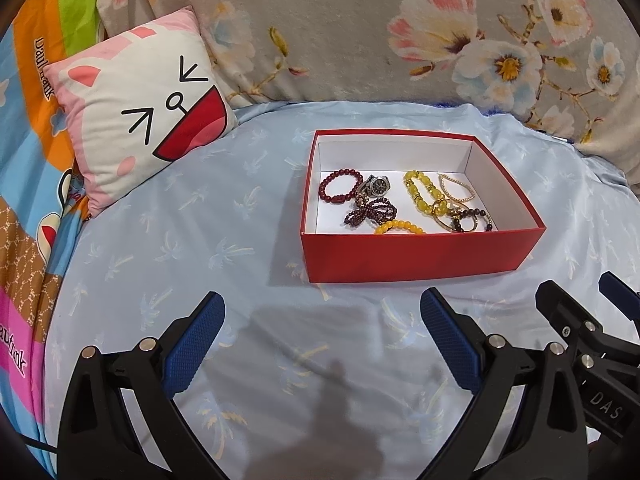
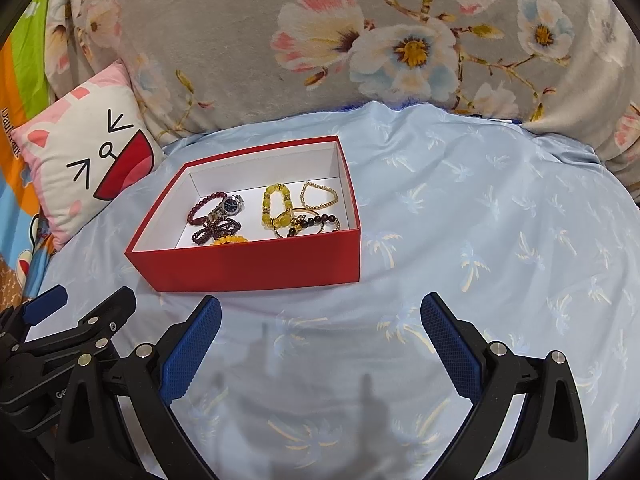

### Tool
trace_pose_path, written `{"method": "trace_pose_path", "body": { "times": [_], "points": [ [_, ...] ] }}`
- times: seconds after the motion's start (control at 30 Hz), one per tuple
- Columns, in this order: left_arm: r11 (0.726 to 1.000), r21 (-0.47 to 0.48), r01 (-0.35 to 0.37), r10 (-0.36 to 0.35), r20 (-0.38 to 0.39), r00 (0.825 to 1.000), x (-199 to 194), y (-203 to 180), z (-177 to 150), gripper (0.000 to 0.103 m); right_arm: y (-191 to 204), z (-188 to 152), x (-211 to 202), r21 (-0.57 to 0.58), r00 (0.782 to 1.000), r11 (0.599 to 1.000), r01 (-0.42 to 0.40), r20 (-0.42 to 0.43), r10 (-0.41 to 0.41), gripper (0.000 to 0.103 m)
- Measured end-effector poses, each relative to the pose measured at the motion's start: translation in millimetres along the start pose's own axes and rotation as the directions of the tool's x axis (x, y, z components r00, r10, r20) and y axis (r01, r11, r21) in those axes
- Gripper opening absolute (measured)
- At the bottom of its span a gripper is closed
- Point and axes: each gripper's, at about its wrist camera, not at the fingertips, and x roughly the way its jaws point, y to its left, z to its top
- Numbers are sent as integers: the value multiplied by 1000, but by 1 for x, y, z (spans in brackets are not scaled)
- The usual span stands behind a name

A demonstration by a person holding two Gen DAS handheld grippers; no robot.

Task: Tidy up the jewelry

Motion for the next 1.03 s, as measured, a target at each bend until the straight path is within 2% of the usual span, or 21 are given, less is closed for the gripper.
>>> {"method": "trace_pose_path", "body": {
  "times": [0.37, 1.03],
  "points": [
    [1000, 3, -20, 20, 5, 1000, 0, -1, -2, 94, 3, -3, 1, -3, 1000, 1000, 1, -4, -1, 96],
    [1000, -9, -14, 14, -1, 1000, 1, 2, -3, 94, 4, -4, 2, -4, 1000, 1000, 2, -4, -2, 96]
  ]
}}
